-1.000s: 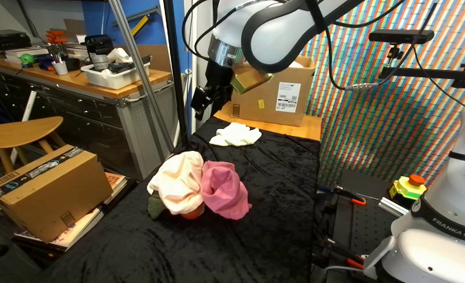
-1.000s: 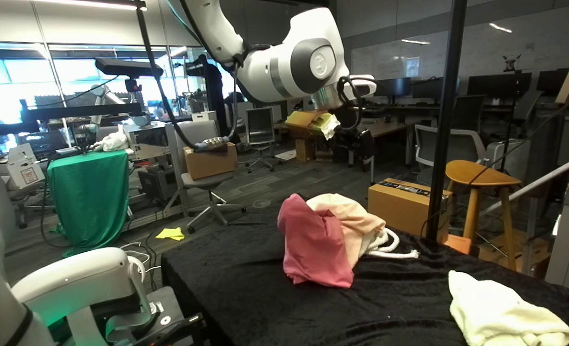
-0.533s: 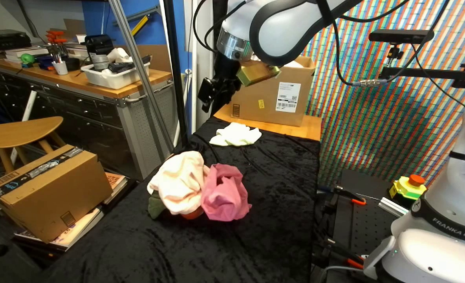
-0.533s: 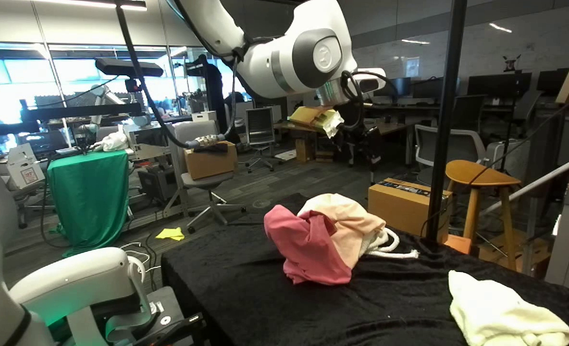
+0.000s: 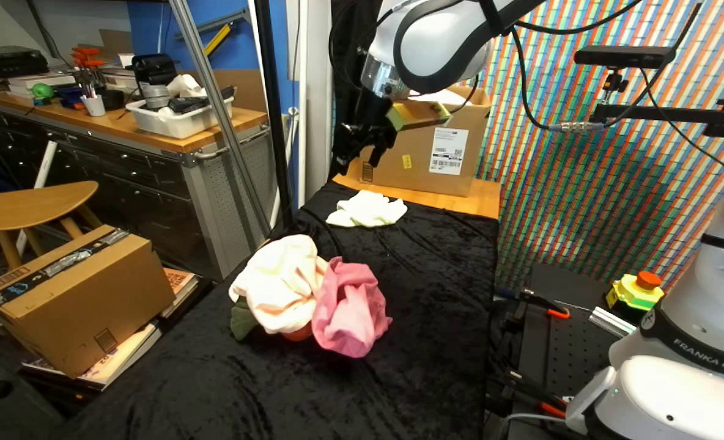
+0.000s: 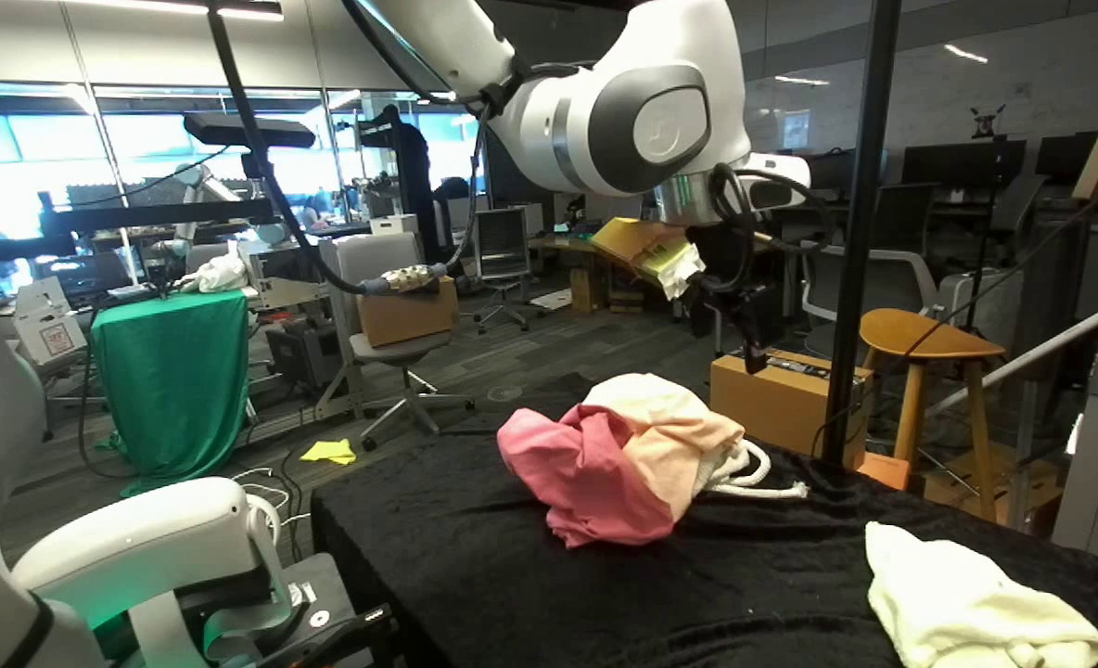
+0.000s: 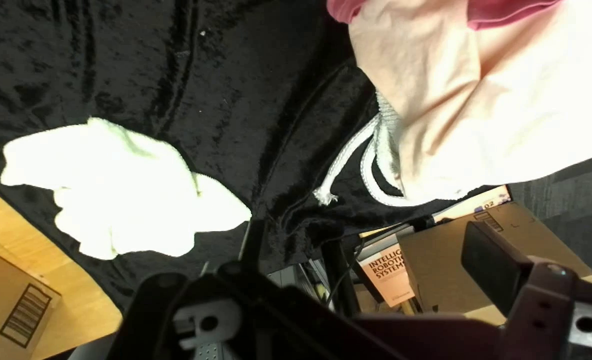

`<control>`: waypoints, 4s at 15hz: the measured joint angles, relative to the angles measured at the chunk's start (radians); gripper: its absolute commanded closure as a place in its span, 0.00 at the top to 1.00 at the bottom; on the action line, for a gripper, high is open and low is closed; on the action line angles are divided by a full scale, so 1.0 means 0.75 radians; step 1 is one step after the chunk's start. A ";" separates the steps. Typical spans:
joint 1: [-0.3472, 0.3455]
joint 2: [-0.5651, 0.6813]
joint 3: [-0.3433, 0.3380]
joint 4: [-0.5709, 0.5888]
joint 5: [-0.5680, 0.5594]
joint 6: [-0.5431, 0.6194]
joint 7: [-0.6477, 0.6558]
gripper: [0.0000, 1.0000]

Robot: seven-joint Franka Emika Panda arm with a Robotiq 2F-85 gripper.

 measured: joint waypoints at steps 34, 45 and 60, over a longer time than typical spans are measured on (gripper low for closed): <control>-0.342 1.039 -0.079 1.133 0.150 -0.816 -0.347 1.00; -0.401 1.129 -0.071 1.148 0.170 -0.805 -0.347 1.00; -0.360 1.187 -0.051 1.189 0.170 -0.575 -0.348 0.83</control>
